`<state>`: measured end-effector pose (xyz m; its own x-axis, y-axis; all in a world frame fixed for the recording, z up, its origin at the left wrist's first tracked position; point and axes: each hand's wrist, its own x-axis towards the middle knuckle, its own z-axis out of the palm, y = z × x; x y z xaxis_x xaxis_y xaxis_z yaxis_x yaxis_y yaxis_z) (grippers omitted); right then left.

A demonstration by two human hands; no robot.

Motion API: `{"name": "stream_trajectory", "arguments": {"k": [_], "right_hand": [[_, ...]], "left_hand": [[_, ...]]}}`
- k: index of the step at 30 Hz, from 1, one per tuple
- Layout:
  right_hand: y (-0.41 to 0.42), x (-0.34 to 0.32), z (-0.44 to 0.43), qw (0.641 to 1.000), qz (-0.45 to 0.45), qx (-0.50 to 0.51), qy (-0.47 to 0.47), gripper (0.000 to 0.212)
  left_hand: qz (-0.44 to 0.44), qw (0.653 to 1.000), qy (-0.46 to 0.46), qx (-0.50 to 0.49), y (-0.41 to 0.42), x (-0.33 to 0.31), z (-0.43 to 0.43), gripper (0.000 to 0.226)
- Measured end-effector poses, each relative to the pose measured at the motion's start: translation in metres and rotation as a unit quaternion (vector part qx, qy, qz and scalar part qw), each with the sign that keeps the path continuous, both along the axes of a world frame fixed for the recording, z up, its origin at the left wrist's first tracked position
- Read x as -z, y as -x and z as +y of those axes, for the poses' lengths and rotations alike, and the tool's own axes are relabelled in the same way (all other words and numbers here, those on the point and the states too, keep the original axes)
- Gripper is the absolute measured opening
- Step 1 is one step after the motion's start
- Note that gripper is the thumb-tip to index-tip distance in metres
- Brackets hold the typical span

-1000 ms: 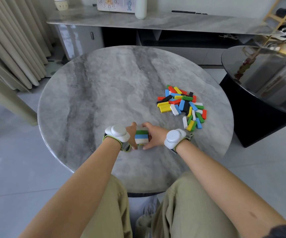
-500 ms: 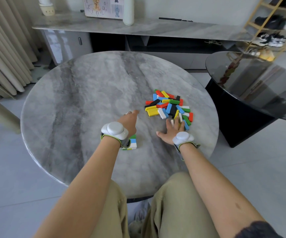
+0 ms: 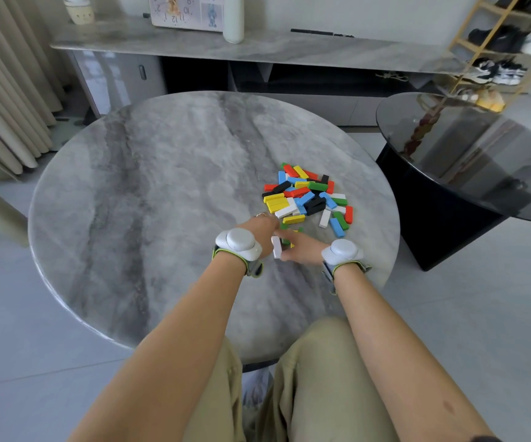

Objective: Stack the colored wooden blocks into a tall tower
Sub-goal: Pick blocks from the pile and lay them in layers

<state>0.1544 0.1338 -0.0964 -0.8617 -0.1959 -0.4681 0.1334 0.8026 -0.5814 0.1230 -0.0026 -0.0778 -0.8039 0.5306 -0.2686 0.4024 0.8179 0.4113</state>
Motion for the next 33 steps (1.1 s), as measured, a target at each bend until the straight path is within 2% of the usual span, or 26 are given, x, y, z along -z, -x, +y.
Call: {"name": "stream_trajectory", "arguments": {"k": [2, 4, 6, 9, 13, 15, 21, 26, 30, 33], "right_hand": [[-0.003, -0.01, 0.004, 0.987, 0.039, 0.118, 0.099, 0.063], [-0.003, -0.012, 0.012, 0.972, 0.099, 0.19, 0.098, 0.065], [-0.001, -0.006, 0.017, 0.976, 0.134, 0.17, 0.009, 0.063], [0.001, 0.002, 0.022, 0.988, 0.092, 0.068, -0.1, 0.063], [0.001, 0.002, 0.026, 0.984, 0.083, 0.037, -0.156, 0.074], [0.0, 0.002, 0.027, 0.978, 0.089, 0.043, -0.184, 0.072], [-0.003, -0.002, 0.028, 0.971, 0.109, 0.044, -0.21, 0.061], [-0.002, -0.003, 0.025, 0.969, 0.104, 0.036, -0.221, 0.06], [-0.002, -0.004, 0.023, 0.972, 0.099, 0.036, -0.208, 0.073], [0.001, -0.004, 0.023, 0.973, 0.104, 0.034, -0.204, 0.061]], "left_hand": [[0.004, 1.0, -0.008, -0.014, -0.003, 0.003, 0.006, 0.058], [0.015, 0.999, -0.001, -0.031, -0.005, 0.002, 0.013, 0.062], [0.021, 0.999, 0.028, -0.025, -0.007, 0.004, 0.018, 0.069], [0.012, 0.998, 0.064, 0.003, -0.008, 0.012, 0.024, 0.08], [0.023, 0.998, 0.06, 0.021, -0.007, 0.021, 0.026, 0.081], [0.032, 0.997, 0.059, 0.045, -0.005, 0.022, 0.025, 0.077], [0.029, 0.994, 0.052, 0.089, 0.0, 0.021, 0.024, 0.054], [0.015, 0.996, 0.037, 0.079, 0.002, 0.018, 0.026, 0.054], [0.013, 0.998, -0.001, 0.057, 0.002, 0.019, 0.022, 0.062], [0.013, 0.999, -0.007, 0.052, 0.002, 0.019, 0.023, 0.061]]}}
